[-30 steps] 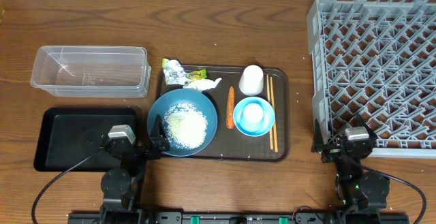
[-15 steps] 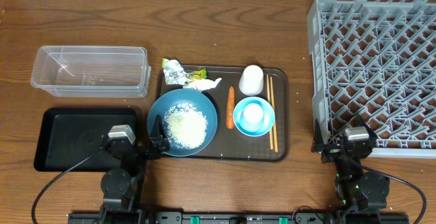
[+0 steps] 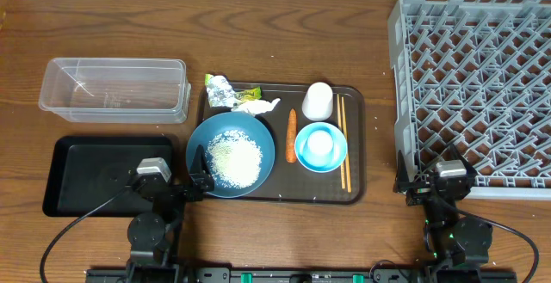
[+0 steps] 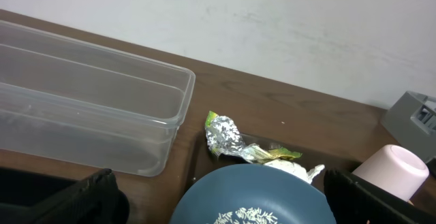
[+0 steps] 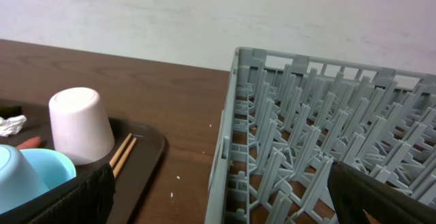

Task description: Sort waste into correct bins and load items into the dishwasher rack

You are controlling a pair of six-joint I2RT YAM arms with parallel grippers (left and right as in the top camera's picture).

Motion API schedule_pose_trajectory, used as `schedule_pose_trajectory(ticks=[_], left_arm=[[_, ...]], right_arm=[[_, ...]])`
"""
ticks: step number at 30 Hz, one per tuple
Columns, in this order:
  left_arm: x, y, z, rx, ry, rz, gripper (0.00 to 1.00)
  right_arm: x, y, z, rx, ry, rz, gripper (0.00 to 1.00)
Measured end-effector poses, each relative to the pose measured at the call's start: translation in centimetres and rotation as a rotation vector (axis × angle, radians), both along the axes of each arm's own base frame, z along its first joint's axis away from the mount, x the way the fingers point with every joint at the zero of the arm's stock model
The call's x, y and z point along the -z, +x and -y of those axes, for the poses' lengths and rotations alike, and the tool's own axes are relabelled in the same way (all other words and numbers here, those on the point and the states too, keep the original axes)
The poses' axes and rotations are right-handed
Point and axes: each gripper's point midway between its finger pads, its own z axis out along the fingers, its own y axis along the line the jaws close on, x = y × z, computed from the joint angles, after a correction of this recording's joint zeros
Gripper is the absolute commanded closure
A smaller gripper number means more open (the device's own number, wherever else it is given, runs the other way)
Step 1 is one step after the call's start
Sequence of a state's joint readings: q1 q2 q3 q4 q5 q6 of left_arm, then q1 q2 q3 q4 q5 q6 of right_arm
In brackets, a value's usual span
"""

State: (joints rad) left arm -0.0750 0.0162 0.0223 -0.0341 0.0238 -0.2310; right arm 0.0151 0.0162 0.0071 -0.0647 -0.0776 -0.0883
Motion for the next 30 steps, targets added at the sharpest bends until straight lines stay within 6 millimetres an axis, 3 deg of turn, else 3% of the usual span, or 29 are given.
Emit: schedule_pose_trajectory(ticks=[30], left_arm=[[-0.02, -0.02, 0.37, 0.018, -0.032, -0.001, 0.01]], right_arm=[[0.02, 0.00, 0.00, 0.000, 0.000, 0.000, 0.01]])
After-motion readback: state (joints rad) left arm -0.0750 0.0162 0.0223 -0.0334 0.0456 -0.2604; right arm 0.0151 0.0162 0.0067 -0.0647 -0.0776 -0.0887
